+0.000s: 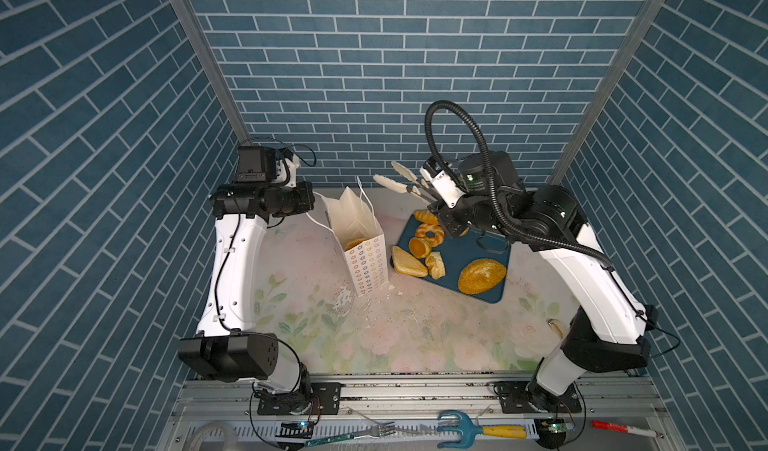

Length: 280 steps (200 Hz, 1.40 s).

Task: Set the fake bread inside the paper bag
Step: 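Release the bun into the bag and return the tongs to the tray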

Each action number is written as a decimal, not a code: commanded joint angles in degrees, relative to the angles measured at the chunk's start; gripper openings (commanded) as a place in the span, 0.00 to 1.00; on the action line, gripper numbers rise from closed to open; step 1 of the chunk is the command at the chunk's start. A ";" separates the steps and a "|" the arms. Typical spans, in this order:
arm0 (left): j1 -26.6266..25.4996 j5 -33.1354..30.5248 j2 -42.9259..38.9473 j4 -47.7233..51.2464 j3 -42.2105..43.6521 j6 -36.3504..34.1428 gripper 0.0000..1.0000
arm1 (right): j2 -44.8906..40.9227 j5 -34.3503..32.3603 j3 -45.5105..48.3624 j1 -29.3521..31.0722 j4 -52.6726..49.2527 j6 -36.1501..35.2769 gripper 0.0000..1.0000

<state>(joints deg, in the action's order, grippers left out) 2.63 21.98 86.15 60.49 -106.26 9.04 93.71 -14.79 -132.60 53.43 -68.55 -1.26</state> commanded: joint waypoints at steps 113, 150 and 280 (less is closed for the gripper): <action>-0.44 -2.78 -9.63 -5.22 5.77 3.34 0.69 | -2.93 14.50 30.56 -14.97 -4.88 15.60 0.36; -0.79 -2.49 -11.25 -5.91 7.10 3.64 0.71 | -0.58 15.33 33.20 -15.02 -5.45 16.20 0.36; -2.85 -4.58 -14.82 -4.94 11.27 3.97 0.72 | -2.47 13.94 45.37 -16.40 2.08 17.16 0.26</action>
<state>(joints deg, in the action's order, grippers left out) 0.34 18.63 71.79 55.40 -96.49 12.78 92.79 0.23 -88.44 37.58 -68.97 14.48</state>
